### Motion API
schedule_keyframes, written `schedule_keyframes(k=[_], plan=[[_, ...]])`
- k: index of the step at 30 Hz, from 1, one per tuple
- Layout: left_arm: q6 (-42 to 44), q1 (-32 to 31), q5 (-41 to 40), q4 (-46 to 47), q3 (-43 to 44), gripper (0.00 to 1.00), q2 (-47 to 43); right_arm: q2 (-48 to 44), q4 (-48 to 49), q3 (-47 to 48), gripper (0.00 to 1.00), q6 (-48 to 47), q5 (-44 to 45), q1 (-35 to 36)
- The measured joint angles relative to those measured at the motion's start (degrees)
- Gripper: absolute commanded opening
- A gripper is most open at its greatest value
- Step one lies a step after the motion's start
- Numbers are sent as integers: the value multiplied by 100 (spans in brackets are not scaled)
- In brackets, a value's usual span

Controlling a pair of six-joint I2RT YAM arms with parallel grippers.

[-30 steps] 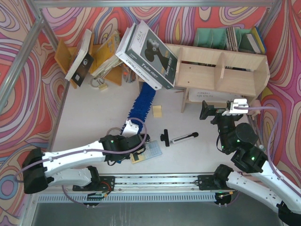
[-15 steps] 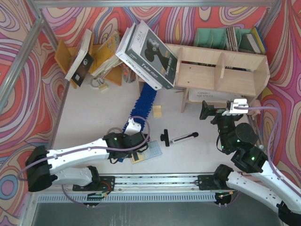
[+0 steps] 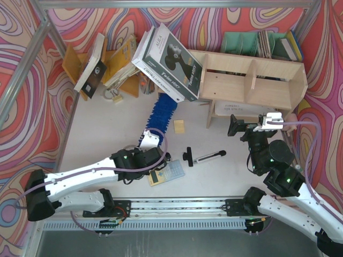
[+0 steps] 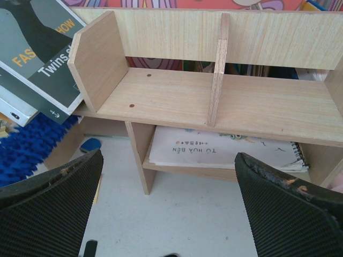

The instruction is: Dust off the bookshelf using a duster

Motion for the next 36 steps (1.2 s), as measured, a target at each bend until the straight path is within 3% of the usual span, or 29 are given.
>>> schedule_keyframes(k=[16,29,36], plan=[[-219,57,533,699,-767,0,782,-2,-31,0,99,0,0,0],[68,57,-33,271,-85,0,-566,-2,-31,0,99,0,0,0],[74,57,-15,249,-157,0,-297,0,-31,2,99,0,0,0]])
